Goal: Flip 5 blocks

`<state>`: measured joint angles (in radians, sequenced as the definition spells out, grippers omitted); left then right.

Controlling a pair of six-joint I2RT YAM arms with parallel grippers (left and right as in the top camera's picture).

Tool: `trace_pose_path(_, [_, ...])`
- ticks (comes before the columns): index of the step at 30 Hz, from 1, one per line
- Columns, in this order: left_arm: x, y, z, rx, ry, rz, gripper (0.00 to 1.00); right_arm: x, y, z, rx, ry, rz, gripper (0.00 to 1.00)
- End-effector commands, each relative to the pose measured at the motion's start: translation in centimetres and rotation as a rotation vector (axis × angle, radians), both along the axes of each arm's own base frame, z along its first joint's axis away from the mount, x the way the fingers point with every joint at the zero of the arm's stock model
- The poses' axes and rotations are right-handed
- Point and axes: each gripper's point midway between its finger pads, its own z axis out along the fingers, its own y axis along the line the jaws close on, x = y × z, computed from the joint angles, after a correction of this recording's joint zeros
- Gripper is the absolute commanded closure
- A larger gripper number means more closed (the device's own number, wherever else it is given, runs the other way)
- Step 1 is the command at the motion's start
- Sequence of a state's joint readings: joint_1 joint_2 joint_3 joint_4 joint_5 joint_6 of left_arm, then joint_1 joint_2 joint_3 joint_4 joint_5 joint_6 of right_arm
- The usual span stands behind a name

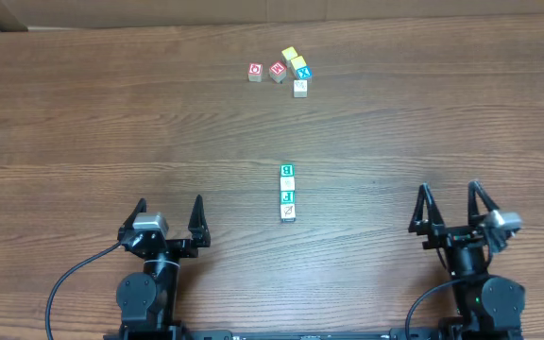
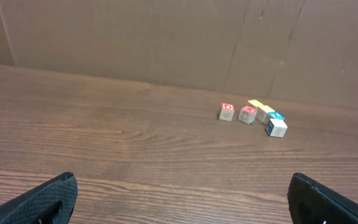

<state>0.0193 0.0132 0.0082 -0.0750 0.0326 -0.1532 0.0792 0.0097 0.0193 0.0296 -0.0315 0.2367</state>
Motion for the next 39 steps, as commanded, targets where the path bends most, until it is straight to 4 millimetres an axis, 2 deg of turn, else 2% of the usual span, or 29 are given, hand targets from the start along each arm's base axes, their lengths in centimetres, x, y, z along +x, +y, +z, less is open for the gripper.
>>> trace_pose_path(1, [-0.03,-0.33,0.02,0.015,-0.005,-0.018,0.00,0.00,0.86,-2.81,-0.170,0.076,0.044,0.00])
trace_pose_path(7, [-0.03,-0.33,0.02,0.015,-0.005,-0.018,0.00,-0.02,0.97,-3.03,-0.349,0.055,0.044,0.00])
trace_pose_path(12, [-0.03,-0.33,0.02,0.015,-0.005,-0.018,0.00,-0.02,0.95,-3.04,-0.428,0.043,0.040,0.00])
trace_pose_path(26, [-0.03,-0.33,0.02,0.015,-0.005,-0.018,0.00,0.10,0.09,-3.03,-0.429,0.050,0.004,0.00])
trace_pose_path(39, [-0.03,-0.33,0.02,0.015,-0.005,-0.018,0.00,0.09,0.13,-3.02,-0.429,0.049,0.005,0.00])
